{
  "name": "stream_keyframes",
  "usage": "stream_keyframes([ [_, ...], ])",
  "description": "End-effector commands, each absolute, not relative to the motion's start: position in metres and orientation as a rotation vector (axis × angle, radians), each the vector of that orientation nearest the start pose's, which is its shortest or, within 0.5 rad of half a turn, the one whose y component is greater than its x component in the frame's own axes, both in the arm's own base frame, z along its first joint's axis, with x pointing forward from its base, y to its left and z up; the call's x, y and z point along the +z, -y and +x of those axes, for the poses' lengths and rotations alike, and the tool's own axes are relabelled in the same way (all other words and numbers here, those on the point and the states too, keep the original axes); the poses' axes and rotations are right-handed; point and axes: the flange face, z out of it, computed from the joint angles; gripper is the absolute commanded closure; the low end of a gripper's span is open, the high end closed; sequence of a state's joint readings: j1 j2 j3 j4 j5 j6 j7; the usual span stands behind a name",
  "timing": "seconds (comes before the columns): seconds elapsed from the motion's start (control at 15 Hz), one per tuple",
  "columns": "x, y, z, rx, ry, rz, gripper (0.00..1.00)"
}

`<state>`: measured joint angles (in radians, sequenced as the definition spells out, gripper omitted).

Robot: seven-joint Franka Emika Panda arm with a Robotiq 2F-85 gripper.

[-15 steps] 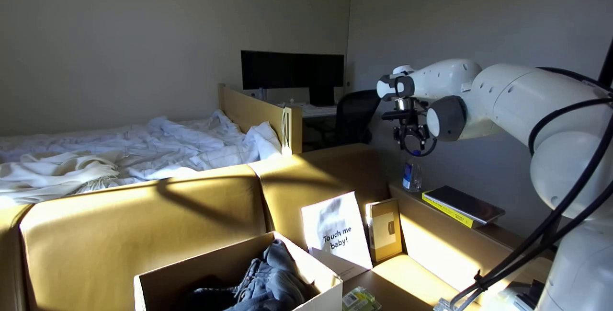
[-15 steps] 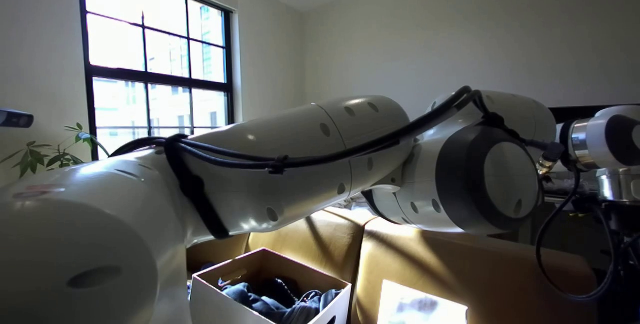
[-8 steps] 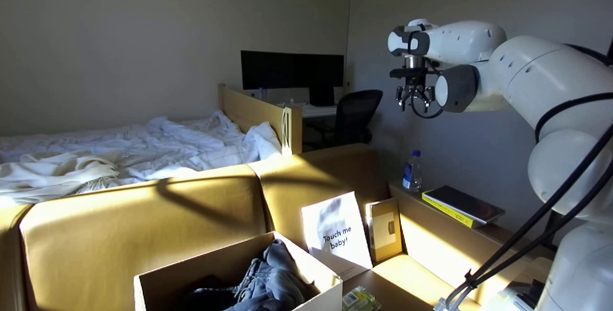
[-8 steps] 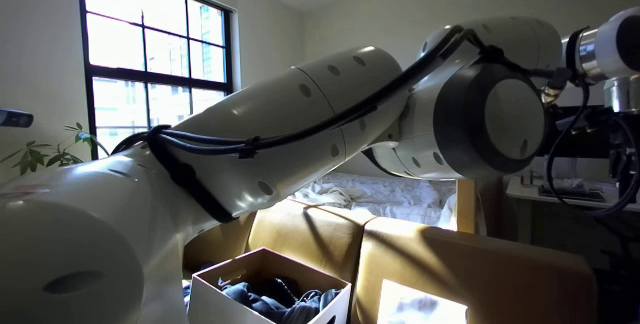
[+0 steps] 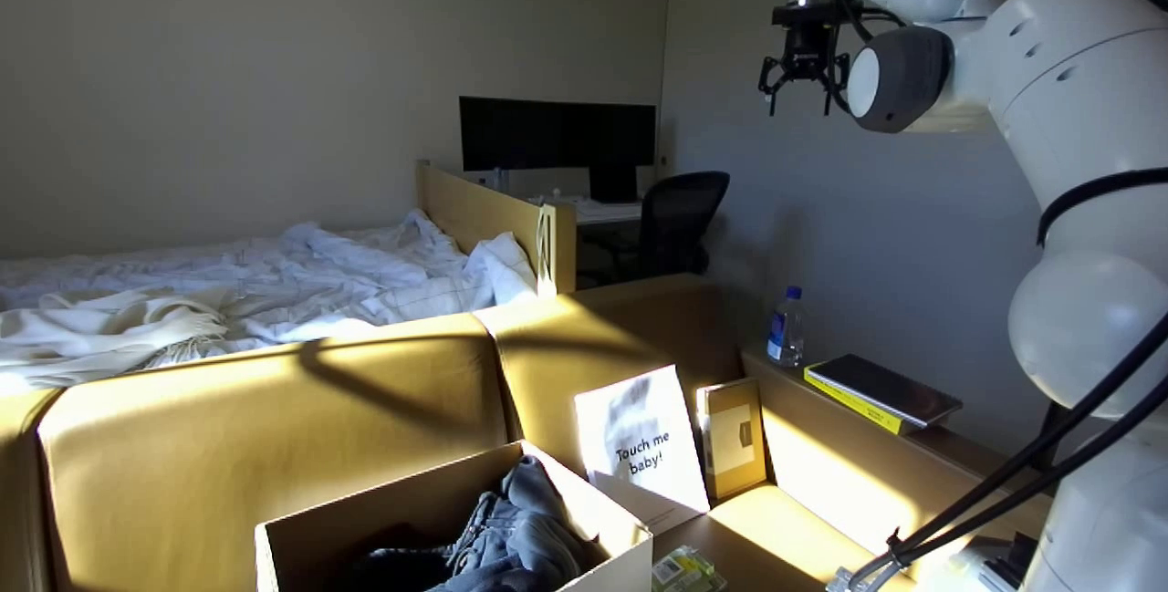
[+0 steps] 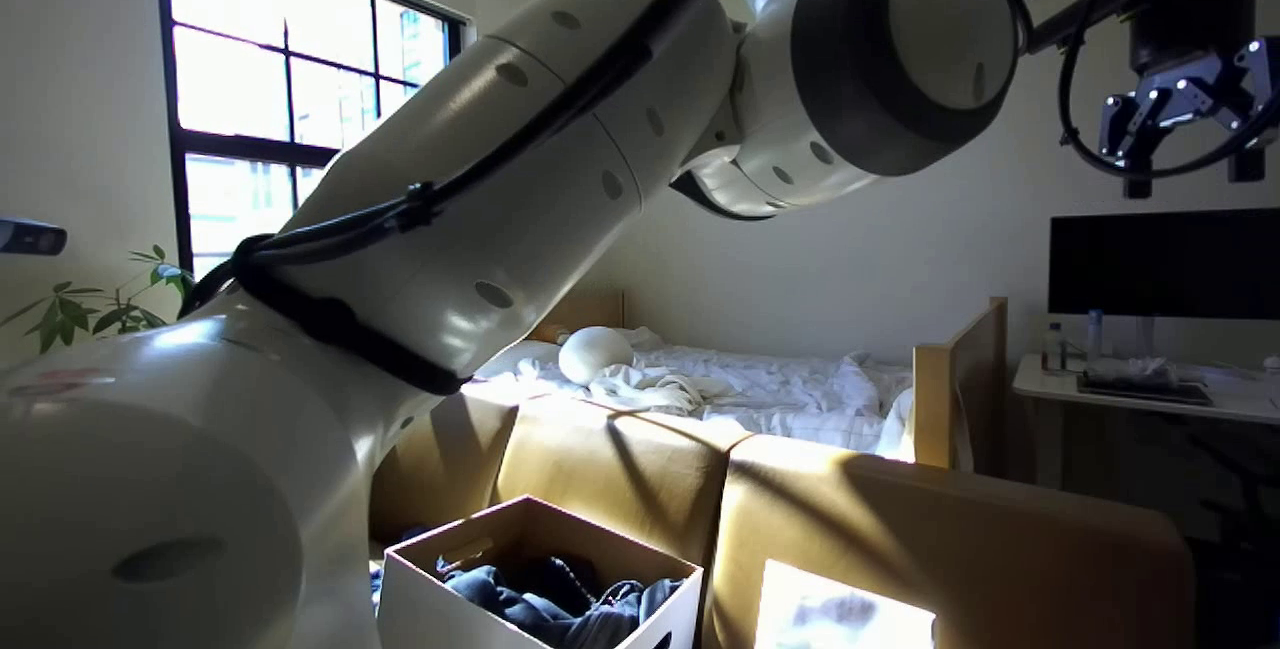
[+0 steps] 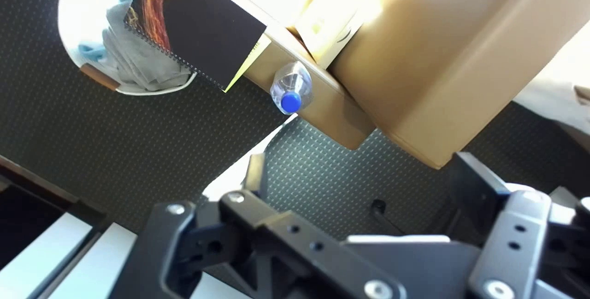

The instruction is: Pick the bottle in the box and put it on the shoulder of the couch

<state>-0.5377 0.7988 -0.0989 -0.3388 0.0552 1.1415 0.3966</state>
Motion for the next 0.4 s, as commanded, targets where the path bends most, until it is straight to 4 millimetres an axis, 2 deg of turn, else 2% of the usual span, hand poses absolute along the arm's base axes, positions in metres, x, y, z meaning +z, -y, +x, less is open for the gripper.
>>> stream_keyframes([
  [0.0,0.636,0.364,0.575,-0.023,-1.477,-2.796,0.0],
  [0.13,0.637,0.363,0.575,-0.021,-1.477,-2.796,0.0],
  [0.33,0.622,0.368,0.58,0.011,-1.482,-2.795,0.0],
])
